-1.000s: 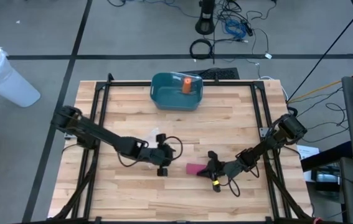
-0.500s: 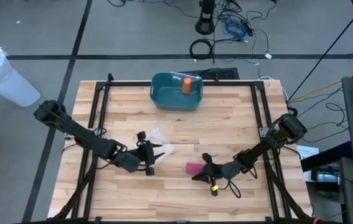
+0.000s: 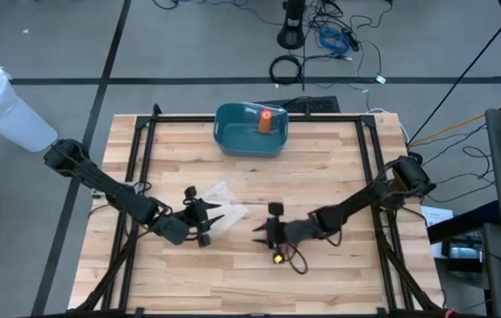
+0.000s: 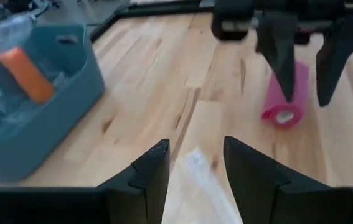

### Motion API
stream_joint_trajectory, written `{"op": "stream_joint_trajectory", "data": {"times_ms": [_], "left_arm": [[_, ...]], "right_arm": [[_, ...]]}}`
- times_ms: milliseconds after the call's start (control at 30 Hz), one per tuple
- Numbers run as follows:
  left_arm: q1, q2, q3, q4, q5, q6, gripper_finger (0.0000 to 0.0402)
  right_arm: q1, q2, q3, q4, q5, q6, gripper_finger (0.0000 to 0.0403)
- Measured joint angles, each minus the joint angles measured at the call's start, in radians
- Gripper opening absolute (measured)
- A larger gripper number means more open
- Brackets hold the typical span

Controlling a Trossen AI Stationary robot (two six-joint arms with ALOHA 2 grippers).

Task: Roll bandage
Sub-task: Put the rolled pink bandage into the transparent zip lock

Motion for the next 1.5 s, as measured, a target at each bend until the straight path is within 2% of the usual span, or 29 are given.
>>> {"op": "stream_joint_trajectory", "data": {"times_ms": [100, 267, 433, 667, 867, 967, 1100, 1200, 1267, 1367, 1500], "left_arm": [[0.0, 0.006, -0.042, 0.005, 0.005, -0.045, 0.0157], [0.0, 0.013, -0.096, 0.006, 0.059, -0.139, 0.0157], [0.0, 0.013, -0.099, 0.013, 0.108, -0.147, 0.0157], [0.0, 0.013, -0.099, -0.032, 0.124, -0.148, 0.0157], [0.003, 0.013, -0.099, -0.033, 0.124, -0.199, 0.0157], [0.004, 0.013, -0.099, -0.032, 0.124, -0.2, 0.0157], [0.004, 0.013, -0.099, -0.035, 0.112, -0.251, 0.0157], [0.003, 0.012, -0.098, -0.075, 0.052, -0.304, 0.0157], [-0.004, 0.007, -0.098, -0.127, 0.008, -0.345, 0.0157], [-0.016, -0.005, -0.098, -0.206, -0.026, -0.414, 0.0157], [-0.023, -0.006, -0.098, -0.23, -0.034, -0.451, 0.0157]], "right_arm": [[-0.039, 0.0, 0.063, -0.108, -0.006, -0.084, 0.0149], [-0.121, 0.013, 0.142, -0.181, -0.105, -0.229, 0.0188], [-0.199, 0.117, 0.227, -0.225, -0.209, -0.303, 0.0188], [-0.238, 0.266, 0.369, -0.38, -0.211, -0.374, 0.0177], [-0.256, 0.342, 0.475, -0.482, -0.215, -0.419, 0.0175], [-0.263, 0.356, 0.502, -0.518, -0.222, -0.413, 0.0157], [-0.262, 0.353, 0.504, -0.542, -0.228, -0.413, 0.009], [-0.266, 0.337, 0.504, -0.593, -0.275, -0.4, 0.0037], [-0.261, 0.317, 0.502, -0.65, -0.288, -0.388, 0.0018], [-0.25, 0.278, 0.5, -0.753, -0.329, -0.385, 0.0019], [-0.242, 0.232, 0.499, -0.8, -0.411, -0.385, 0.0054]]}}
